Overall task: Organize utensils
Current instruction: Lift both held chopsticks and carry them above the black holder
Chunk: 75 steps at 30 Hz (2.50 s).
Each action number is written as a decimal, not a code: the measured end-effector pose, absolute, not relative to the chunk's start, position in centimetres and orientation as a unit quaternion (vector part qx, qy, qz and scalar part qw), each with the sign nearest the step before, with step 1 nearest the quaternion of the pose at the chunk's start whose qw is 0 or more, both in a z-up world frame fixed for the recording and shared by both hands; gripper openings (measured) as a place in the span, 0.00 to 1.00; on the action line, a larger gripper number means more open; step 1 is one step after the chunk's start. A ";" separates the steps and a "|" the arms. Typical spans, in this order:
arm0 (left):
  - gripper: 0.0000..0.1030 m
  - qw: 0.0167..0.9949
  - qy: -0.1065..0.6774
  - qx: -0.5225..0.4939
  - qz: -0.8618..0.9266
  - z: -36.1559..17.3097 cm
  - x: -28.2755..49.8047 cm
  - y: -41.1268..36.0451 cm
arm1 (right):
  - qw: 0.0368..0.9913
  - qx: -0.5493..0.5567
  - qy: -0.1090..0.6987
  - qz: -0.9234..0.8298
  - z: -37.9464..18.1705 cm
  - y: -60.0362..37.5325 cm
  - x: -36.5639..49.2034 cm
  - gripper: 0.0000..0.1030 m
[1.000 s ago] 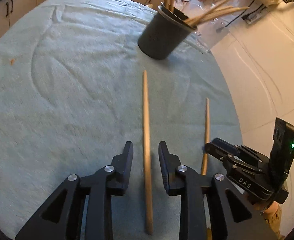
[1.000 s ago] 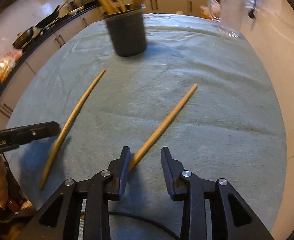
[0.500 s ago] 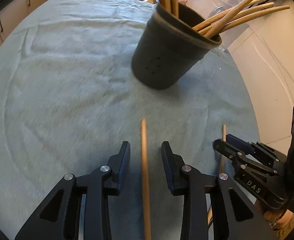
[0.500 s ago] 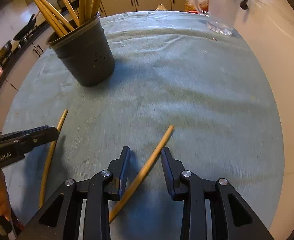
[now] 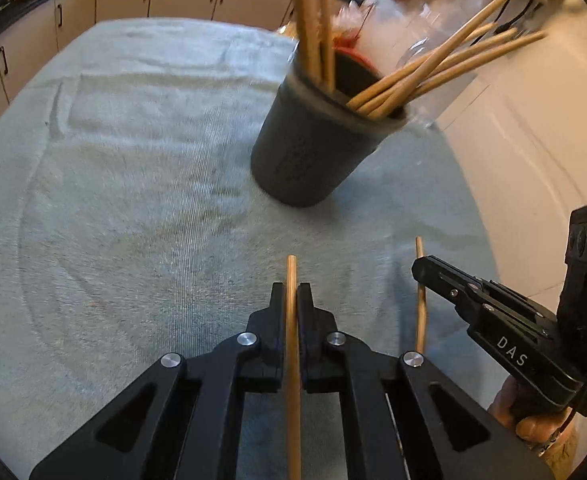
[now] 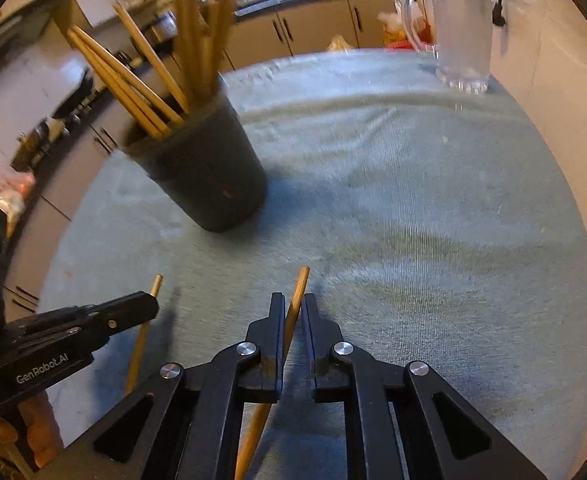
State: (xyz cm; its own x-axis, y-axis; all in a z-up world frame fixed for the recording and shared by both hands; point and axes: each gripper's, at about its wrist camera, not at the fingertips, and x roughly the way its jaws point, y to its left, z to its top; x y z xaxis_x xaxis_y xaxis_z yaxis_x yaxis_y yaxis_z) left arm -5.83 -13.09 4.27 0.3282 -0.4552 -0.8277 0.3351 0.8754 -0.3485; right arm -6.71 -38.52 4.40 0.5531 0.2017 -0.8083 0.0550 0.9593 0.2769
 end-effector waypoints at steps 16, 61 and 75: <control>0.05 0.898 0.362 -0.046 -0.244 14.1 -12.8 -10.9 | 0.947 0.088 0.304 0.048 14.1 -35.1 -16.1 0.07; 0.05 0.935 0.257 -0.024 -0.244 20.8 -19.9 -8.6 | 0.980 0.030 0.190 0.060 21.2 -32.7 -24.8 0.06; 0.05 0.938 0.235 0.002 -0.253 23.6 -17.7 -9.9 | 0.980 0.019 0.187 0.063 23.2 -33.0 -22.4 0.06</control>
